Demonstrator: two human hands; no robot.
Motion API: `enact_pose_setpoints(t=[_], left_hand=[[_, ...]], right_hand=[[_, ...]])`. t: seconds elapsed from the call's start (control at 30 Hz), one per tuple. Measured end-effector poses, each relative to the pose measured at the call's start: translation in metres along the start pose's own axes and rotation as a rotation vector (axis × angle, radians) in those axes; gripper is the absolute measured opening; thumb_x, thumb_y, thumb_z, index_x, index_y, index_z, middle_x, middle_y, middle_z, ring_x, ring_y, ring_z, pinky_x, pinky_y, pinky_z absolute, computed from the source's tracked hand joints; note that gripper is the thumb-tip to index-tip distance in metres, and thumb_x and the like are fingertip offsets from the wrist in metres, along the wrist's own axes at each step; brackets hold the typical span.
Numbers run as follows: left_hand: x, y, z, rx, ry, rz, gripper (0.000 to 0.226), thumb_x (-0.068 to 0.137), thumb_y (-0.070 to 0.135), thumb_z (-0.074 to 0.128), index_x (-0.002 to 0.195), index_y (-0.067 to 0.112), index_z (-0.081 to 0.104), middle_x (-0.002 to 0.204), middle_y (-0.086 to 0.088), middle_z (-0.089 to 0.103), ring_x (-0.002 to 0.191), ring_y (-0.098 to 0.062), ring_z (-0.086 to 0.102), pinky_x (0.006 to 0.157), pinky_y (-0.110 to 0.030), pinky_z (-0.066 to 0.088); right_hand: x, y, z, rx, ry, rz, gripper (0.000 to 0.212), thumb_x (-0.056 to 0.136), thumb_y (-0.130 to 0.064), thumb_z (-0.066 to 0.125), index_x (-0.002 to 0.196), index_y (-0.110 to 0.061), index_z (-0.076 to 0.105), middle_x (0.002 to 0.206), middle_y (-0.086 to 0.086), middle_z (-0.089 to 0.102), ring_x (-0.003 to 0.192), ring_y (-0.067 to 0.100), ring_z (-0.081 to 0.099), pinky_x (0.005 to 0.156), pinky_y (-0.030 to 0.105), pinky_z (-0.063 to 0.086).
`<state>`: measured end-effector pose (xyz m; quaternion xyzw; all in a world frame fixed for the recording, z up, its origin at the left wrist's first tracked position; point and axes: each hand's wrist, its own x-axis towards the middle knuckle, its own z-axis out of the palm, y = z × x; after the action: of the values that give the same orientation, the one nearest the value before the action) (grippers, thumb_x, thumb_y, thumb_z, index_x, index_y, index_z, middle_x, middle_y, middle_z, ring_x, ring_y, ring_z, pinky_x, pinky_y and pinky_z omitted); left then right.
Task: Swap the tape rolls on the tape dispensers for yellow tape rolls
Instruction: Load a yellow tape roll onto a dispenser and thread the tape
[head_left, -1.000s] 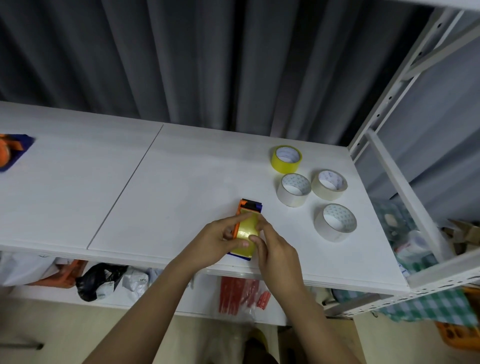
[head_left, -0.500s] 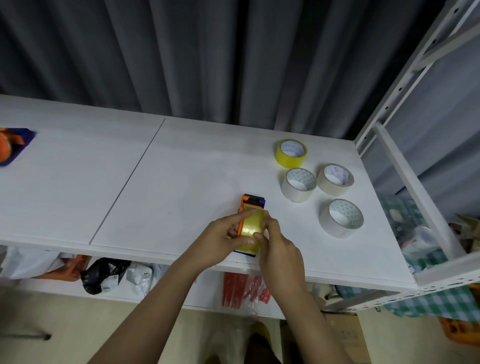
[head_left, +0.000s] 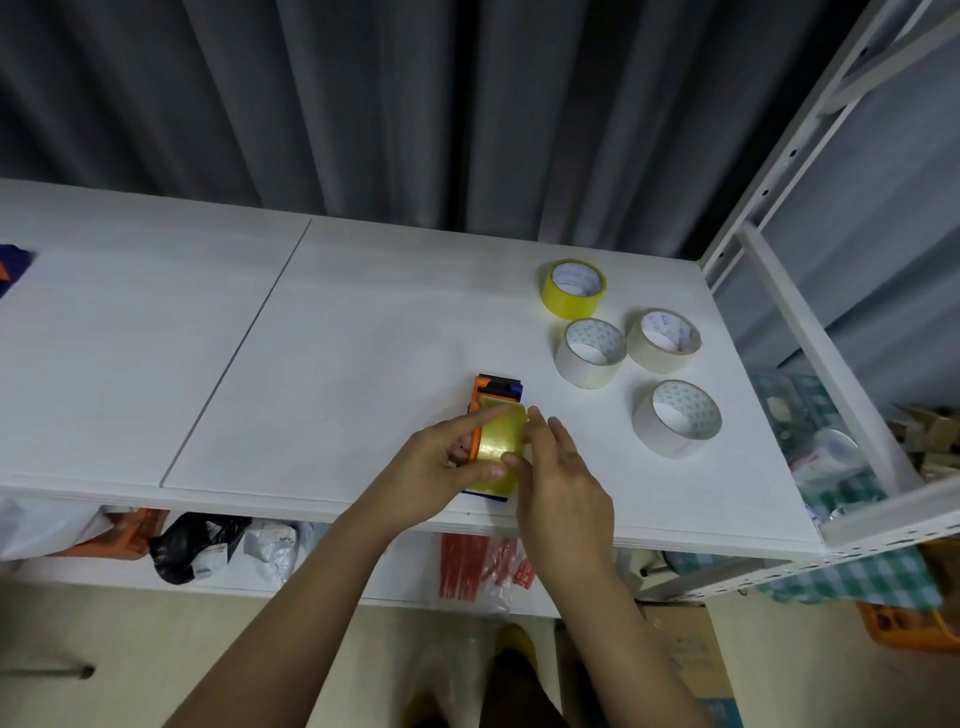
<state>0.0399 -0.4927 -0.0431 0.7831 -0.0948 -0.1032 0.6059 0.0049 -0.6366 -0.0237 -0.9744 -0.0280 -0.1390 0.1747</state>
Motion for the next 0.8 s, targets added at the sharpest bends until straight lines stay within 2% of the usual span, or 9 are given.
enact_pose_setpoints(t=[0.2, 0.27, 0.33, 0.47, 0.5, 0.57, 0.63, 0.73, 0.8], left_hand=[[0.000, -0.002, -0.001, -0.009, 0.003, 0.010, 0.060, 0.080, 0.019, 0.072, 0.115, 0.060, 0.047, 0.090, -0.008, 0.051, 0.077, -0.012, 0.054, 0.072, -0.011, 0.048], [0.000, -0.002, -0.001, -0.001, 0.005, 0.012, 0.060, 0.080, 0.020, 0.072, 0.114, 0.062, 0.046, 0.089, -0.006, 0.052, 0.079, -0.014, 0.056, 0.071, -0.010, 0.047], [0.001, -0.002, 0.000, 0.011, 0.003, 0.012, 0.060, 0.080, 0.020, 0.072, 0.115, 0.062, 0.046, 0.088, -0.005, 0.052, 0.080, -0.018, 0.056, 0.072, -0.010, 0.047], [0.001, 0.000, 0.001, 0.043, 0.009, 0.011, 0.061, 0.081, 0.018, 0.071, 0.119, 0.057, 0.044, 0.091, -0.014, 0.053, 0.079, -0.019, 0.055, 0.073, -0.011, 0.047], [0.001, 0.000, 0.001, 0.049, 0.011, 0.013, 0.061, 0.082, 0.017, 0.071, 0.120, 0.056, 0.043, 0.089, -0.012, 0.052, 0.076, -0.013, 0.054, 0.072, -0.009, 0.046], [0.001, 0.001, 0.001, 0.049, 0.013, 0.019, 0.062, 0.082, 0.015, 0.070, 0.120, 0.056, 0.043, 0.087, -0.005, 0.050, 0.072, -0.003, 0.052, 0.070, -0.006, 0.044], [-0.001, 0.001, 0.001, 0.046, 0.011, 0.019, 0.062, 0.082, 0.014, 0.071, 0.122, 0.053, 0.044, 0.089, -0.010, 0.051, 0.073, -0.004, 0.052, 0.070, -0.006, 0.044], [-0.001, 0.001, 0.001, 0.064, 0.015, 0.012, 0.061, 0.081, 0.017, 0.071, 0.125, 0.051, 0.044, 0.091, -0.014, 0.050, 0.076, -0.010, 0.050, 0.070, -0.006, 0.043], [-0.001, 0.002, 0.001, 0.074, 0.016, 0.012, 0.061, 0.081, 0.018, 0.071, 0.124, 0.052, 0.044, 0.089, -0.011, 0.049, 0.074, -0.009, 0.049, 0.067, -0.005, 0.042]], right_hand=[[-0.005, 0.001, 0.001, 0.166, -0.034, -0.021, 0.027, 0.083, -0.007, 0.069, 0.109, -0.005, 0.063, 0.089, 0.008, 0.072, 0.062, 0.026, 0.067, 0.046, 0.025, 0.041], [-0.005, 0.004, 0.000, 0.224, -0.060, 0.035, 0.032, 0.095, -0.022, 0.055, 0.125, -0.011, 0.055, 0.089, 0.005, 0.070, 0.071, 0.026, 0.066, 0.054, 0.025, 0.038], [-0.004, 0.008, 0.000, 0.204, -0.075, 0.012, 0.039, 0.098, -0.029, 0.048, 0.135, -0.018, 0.047, 0.106, 0.004, 0.068, 0.087, 0.024, 0.065, 0.062, 0.027, 0.040], [0.006, 0.003, -0.006, 0.153, -0.101, -0.087, 0.038, 0.089, -0.004, 0.057, 0.127, -0.005, 0.053, 0.144, 0.012, 0.045, 0.129, 0.029, 0.047, 0.092, 0.037, 0.046], [0.006, 0.001, -0.006, 0.142, -0.113, -0.110, 0.036, 0.086, 0.001, 0.058, 0.121, -0.003, 0.056, 0.144, 0.013, 0.045, 0.126, 0.031, 0.049, 0.091, 0.037, 0.047], [0.004, -0.002, -0.005, 0.114, -0.142, -0.117, 0.026, 0.087, -0.001, 0.055, 0.112, -0.005, 0.057, 0.144, 0.007, 0.046, 0.102, 0.031, 0.062, 0.070, 0.026, 0.044], [-0.002, -0.002, -0.002, 0.094, -0.162, -0.101, 0.026, 0.092, -0.007, 0.049, 0.118, -0.010, 0.052, 0.144, 0.001, 0.046, 0.084, 0.026, 0.063, 0.061, 0.023, 0.035], [-0.002, 0.001, -0.003, 0.111, -0.150, -0.094, 0.051, 0.092, -0.009, 0.048, 0.141, -0.013, 0.035, 0.117, 0.007, 0.063, 0.080, 0.026, 0.062, 0.059, 0.026, 0.035], [0.002, 0.000, -0.007, 0.090, -0.126, -0.111, 0.058, 0.085, -0.005, 0.056, 0.140, -0.009, 0.039, 0.096, 0.009, 0.067, 0.073, 0.029, 0.062, 0.055, 0.025, 0.031]])
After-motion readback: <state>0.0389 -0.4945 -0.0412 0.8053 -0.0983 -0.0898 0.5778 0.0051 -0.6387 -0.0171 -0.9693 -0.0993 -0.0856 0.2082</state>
